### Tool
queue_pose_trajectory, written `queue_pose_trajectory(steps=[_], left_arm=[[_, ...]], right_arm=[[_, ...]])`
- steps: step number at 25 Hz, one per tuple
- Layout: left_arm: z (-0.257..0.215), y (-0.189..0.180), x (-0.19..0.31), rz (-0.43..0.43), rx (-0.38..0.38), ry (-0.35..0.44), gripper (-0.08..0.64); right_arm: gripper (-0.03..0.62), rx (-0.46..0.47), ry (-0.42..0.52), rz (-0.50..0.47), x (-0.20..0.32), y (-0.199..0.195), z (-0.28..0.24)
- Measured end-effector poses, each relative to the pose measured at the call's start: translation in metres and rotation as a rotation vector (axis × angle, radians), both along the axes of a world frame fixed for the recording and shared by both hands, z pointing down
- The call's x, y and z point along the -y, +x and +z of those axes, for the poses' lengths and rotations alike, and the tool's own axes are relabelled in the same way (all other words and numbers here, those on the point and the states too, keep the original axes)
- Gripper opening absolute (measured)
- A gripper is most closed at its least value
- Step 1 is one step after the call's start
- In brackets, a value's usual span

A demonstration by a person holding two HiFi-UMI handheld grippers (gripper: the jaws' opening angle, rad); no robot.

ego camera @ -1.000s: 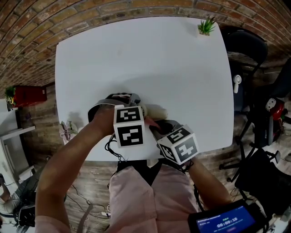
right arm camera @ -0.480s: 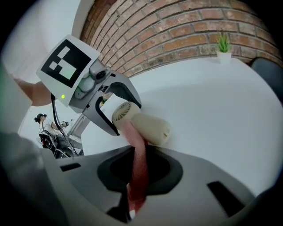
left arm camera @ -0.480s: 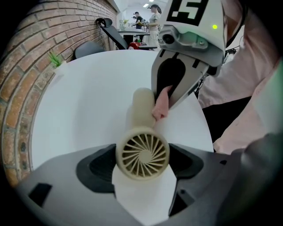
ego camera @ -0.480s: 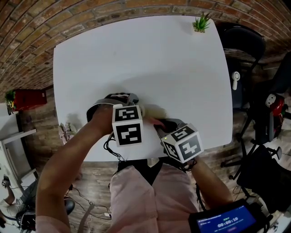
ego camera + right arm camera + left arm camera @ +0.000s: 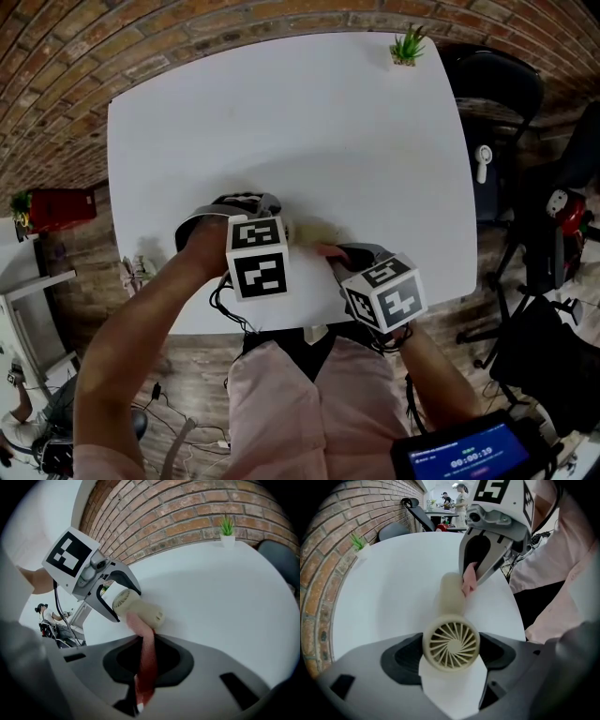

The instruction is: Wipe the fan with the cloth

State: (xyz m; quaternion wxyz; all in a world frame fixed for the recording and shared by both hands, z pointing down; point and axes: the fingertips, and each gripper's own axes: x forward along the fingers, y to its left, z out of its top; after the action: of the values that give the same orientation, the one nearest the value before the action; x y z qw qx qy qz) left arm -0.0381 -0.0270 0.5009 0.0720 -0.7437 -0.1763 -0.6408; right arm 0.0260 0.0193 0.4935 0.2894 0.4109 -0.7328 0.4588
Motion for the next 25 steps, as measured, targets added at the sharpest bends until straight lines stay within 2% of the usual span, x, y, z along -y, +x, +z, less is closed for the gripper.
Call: queue_pose_trajectory(steps=[13, 19, 25], left_arm=[[0.000, -0.001, -0.001, 0.043, 0.001, 0.016, 0.368], [0.000, 0.001, -0.005, 0.120, 0.009, 0.038, 0.368], [0.001, 0.003, -0.008, 0.235, 0.024, 0.081, 0.368]], right_arm=[[0.037, -0.058, 0.000, -0.018, 0.000, 0.026, 0.000], [0.037, -0.076, 0.001, -0.040, 0.000, 0.032, 0.000], [0.035, -0.088, 0.000, -0.068, 0.001, 0.036, 0.000]])
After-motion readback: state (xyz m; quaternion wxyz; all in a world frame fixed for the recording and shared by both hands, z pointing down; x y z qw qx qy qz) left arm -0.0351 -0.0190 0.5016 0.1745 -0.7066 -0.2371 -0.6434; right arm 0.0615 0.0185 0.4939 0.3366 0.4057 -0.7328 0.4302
